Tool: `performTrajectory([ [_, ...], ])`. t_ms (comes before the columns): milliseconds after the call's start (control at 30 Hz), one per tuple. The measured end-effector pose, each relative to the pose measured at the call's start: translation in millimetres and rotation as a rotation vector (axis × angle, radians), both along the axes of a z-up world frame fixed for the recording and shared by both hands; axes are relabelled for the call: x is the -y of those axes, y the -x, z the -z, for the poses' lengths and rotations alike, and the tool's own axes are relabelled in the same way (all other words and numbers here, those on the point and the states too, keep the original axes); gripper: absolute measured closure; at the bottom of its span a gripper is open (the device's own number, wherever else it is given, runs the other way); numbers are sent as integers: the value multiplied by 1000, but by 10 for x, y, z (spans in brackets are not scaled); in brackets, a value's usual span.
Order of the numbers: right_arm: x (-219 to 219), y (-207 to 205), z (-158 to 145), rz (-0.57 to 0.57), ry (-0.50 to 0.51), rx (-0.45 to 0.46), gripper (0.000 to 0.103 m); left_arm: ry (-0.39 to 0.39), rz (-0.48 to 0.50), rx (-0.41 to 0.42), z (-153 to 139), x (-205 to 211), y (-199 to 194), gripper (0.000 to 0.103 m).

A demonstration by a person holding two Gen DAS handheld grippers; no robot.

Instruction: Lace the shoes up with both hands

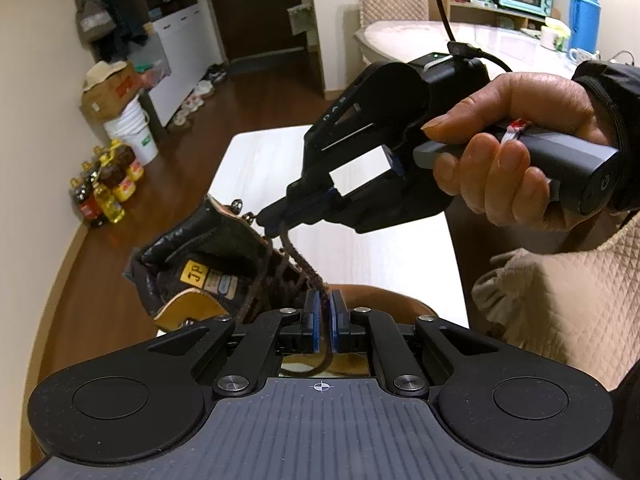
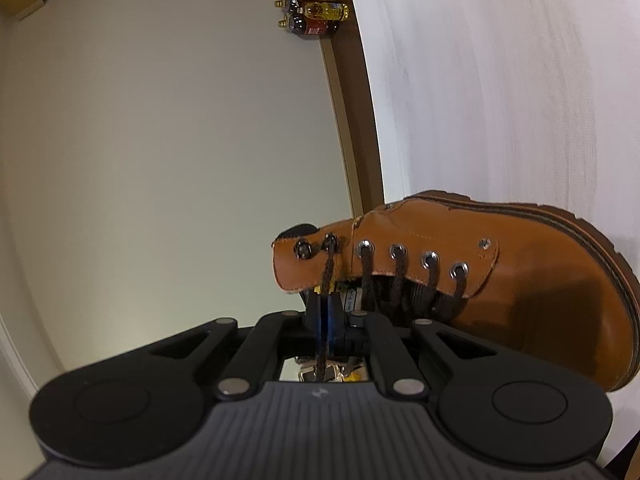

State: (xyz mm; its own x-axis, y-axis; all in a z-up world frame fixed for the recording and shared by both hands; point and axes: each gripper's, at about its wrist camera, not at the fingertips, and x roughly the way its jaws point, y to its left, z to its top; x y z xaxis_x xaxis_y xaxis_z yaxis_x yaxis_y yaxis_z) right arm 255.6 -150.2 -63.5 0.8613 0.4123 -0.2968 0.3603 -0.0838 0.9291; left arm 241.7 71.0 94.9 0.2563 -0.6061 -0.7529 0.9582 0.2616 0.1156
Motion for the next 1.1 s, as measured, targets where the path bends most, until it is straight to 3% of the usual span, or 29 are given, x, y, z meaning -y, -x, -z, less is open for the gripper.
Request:
performTrajectory([
  [200, 121, -86, -4, -13, 28, -1, 98, -15, -74, -8, 21, 130, -52, 96],
  [367, 254, -112, 5, -32, 54, -9, 89, -27, -118, -32, 27, 177, -127, 96],
  [533, 385, -139, 16, -49, 79, -18, 88, -29, -143, -31, 10, 216, -165, 96],
  [1100, 511, -766, 299, -205, 3, 26, 89, -36, -212, -43, -6, 232, -180, 96],
])
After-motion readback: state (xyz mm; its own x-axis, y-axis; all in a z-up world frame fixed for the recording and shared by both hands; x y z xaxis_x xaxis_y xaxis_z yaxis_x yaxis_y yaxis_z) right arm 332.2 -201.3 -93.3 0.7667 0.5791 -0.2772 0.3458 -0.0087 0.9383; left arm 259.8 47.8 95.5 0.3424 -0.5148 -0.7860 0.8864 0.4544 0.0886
